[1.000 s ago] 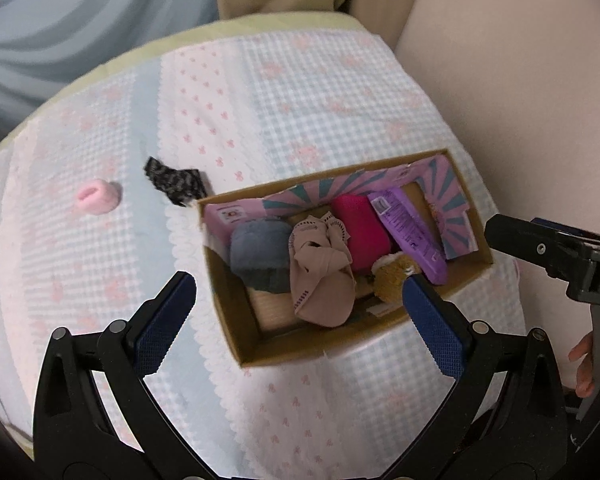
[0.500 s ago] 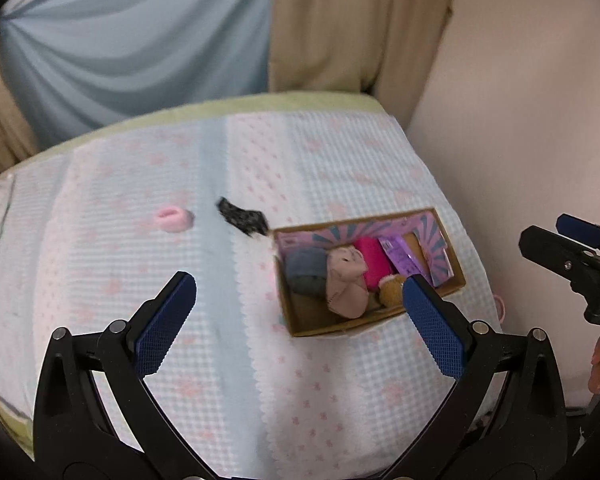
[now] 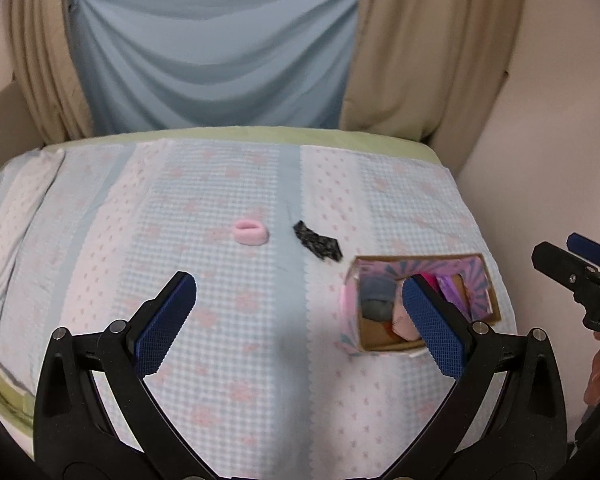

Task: Organize soft objects
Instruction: 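Lift both tools out of the box and move over the hair tie and scrunchie, then grasp the pink fuzzy hair tie with the left tool while the right tool grasps the black scrunchie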

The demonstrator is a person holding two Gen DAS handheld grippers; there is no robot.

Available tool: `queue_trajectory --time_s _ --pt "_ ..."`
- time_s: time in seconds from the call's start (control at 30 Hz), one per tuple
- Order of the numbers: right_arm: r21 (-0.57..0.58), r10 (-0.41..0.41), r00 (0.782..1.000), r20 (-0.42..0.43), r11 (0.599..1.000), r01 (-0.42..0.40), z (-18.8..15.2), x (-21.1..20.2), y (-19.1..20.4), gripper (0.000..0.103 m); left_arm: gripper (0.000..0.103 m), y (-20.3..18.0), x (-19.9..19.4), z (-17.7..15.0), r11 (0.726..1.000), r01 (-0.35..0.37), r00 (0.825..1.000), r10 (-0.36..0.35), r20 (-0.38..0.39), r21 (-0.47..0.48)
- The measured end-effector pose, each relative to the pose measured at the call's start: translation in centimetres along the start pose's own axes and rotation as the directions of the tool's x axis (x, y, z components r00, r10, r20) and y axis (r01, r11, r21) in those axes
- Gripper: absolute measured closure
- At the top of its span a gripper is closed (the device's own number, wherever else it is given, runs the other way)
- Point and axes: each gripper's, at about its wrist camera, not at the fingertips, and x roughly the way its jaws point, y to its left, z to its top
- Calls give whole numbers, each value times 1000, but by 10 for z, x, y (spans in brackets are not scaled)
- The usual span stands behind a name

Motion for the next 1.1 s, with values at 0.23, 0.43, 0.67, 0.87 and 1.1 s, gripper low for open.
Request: queue_trajectory --time_s 0.23,0.43,0.67,0.87,1.1 --pt "72 38 999 -34 997 -36 18 71 34 0 0 62 59 18 1000 13 999 -14 -32 -23" --pt "111 24 994 -107 994 -12 34 162 54 0 0 99 138 31 998 48 995 -52 -81 -45" --pt "187 23 972 -234 982 22 40 270 56 0 0 129 255 35 994 77 983 -88 -162 -74" --pt "254 1 939 -344 963 91 38 356 58 0 0 132 332 27 990 127 972 -135 -190 -55" --pt "337 -31 904 -427 922 191 18 434 56 0 1 127 401 13 990 142 968 -141 -210 -10"
